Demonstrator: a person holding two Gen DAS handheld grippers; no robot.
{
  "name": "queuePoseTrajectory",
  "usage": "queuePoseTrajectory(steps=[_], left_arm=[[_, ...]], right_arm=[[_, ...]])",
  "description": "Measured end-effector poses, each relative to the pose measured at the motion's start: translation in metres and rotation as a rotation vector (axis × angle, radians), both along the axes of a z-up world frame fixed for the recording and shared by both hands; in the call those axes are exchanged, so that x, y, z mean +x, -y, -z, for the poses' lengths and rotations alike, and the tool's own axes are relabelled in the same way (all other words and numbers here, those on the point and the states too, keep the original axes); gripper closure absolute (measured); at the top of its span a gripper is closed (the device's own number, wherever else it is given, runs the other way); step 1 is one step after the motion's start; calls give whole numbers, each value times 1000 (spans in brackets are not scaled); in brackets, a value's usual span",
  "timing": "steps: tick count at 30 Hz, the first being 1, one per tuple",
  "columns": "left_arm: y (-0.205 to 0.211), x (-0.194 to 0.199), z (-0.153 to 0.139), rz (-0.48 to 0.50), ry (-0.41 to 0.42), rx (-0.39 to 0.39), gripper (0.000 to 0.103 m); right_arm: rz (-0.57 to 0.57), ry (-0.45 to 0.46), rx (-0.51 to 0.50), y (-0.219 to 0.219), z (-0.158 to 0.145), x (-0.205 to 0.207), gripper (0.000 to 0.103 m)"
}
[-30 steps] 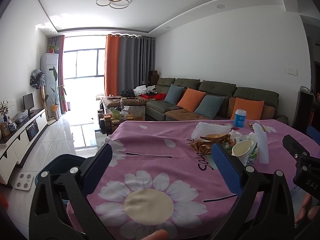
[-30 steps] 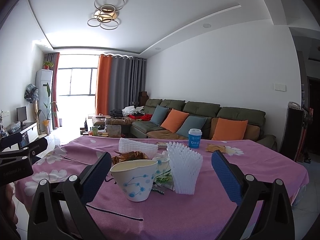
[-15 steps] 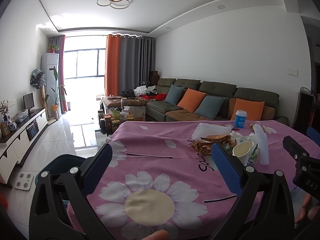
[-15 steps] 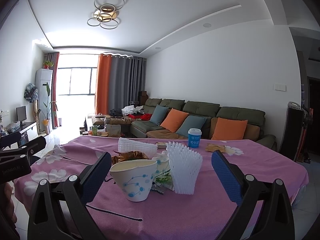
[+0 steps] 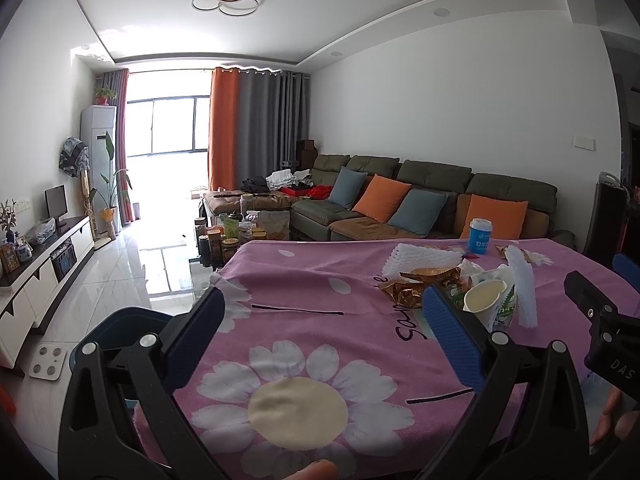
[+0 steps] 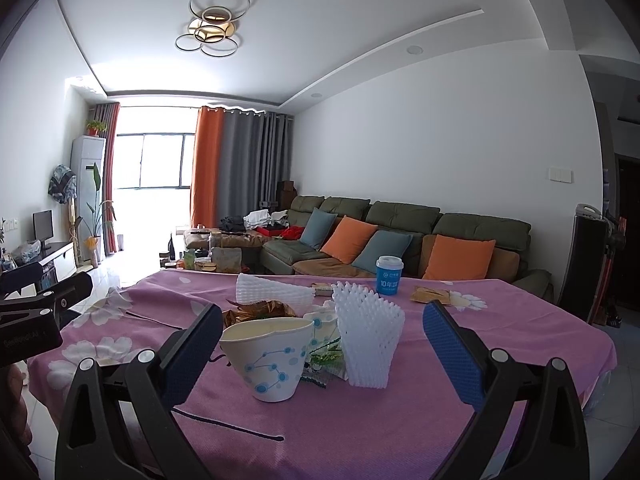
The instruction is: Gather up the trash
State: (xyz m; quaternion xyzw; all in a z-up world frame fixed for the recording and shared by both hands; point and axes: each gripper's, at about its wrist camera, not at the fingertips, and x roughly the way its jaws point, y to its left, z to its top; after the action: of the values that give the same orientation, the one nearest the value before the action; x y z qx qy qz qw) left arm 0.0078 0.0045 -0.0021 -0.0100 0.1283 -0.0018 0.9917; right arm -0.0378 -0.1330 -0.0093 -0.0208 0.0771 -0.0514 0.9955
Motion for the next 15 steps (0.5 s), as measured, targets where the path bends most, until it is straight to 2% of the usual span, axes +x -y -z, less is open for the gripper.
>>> queuePoseTrajectory(steps=[15], left_arm=[[-6,1,-1,-1,-24,-35,5]], right_arm=[[-5,-5,-3,0,-1,0,7]])
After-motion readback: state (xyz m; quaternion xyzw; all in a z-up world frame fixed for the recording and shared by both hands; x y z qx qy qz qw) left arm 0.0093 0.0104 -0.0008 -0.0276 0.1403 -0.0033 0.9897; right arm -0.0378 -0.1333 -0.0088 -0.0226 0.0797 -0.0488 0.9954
